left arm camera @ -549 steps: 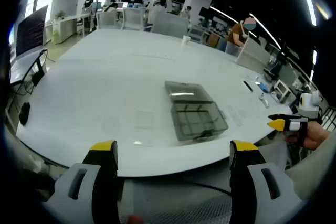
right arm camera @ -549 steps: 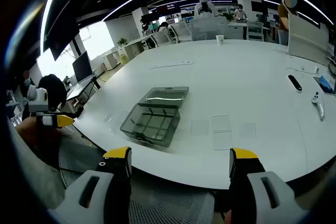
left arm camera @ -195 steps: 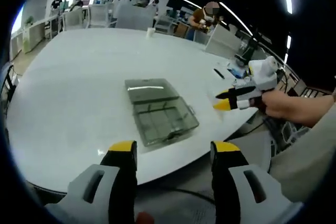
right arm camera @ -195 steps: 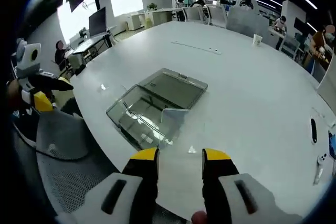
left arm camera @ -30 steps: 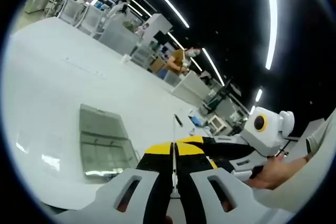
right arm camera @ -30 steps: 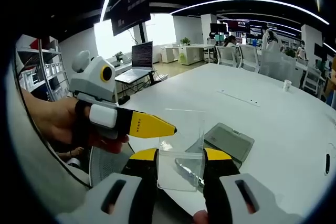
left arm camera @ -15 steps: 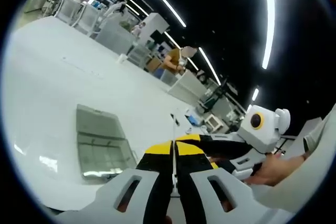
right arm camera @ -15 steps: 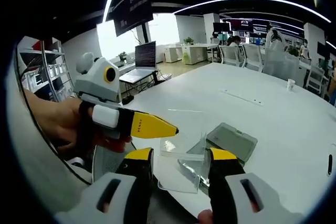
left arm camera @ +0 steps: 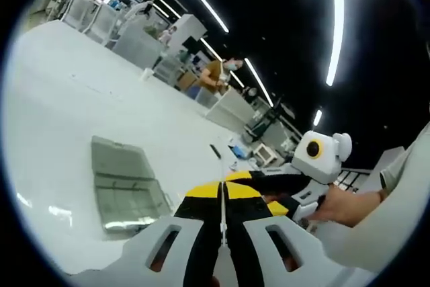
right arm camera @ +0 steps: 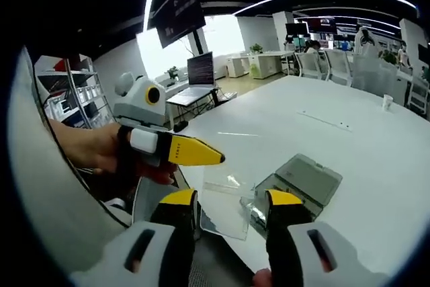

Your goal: Insert the divider into the dual guide fixture by aligning both edges with the guide slots and pushing it downward to the bottom, including one-sided entry, uneven engagement, binding, and posture correction.

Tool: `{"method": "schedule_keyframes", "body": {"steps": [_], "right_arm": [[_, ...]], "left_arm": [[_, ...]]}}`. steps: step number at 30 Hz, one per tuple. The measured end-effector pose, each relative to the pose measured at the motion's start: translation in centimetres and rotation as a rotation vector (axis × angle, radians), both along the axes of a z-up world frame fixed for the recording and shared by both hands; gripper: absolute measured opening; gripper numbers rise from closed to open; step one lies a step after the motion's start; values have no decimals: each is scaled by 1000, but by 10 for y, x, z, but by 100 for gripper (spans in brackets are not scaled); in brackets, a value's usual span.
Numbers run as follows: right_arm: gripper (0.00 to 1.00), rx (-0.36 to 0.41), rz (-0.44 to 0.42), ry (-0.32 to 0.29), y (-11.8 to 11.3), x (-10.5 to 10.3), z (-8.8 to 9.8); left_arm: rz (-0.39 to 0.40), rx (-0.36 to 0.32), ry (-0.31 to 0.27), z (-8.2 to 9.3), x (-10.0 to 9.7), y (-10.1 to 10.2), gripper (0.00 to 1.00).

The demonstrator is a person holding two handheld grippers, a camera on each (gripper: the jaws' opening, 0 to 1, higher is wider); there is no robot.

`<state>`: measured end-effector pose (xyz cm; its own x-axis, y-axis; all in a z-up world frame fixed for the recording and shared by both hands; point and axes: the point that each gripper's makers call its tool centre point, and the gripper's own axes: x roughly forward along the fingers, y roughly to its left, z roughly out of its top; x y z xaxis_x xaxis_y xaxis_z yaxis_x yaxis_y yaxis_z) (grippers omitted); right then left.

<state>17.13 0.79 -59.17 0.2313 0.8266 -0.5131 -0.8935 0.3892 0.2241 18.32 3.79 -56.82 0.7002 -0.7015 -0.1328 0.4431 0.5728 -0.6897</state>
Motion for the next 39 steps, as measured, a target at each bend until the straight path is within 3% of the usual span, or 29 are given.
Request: {"method": "schedule_keyframes", "body": {"steps": [10, 39], "right_arm": [[35, 69, 108, 89, -6, -3, 10], [29, 164, 298, 204, -19, -12, 33]], "left_arm": [[-62, -27, -27, 7, -8, -4, 0], [-233, -60, -149, 47, -15, -19, 0]]}}
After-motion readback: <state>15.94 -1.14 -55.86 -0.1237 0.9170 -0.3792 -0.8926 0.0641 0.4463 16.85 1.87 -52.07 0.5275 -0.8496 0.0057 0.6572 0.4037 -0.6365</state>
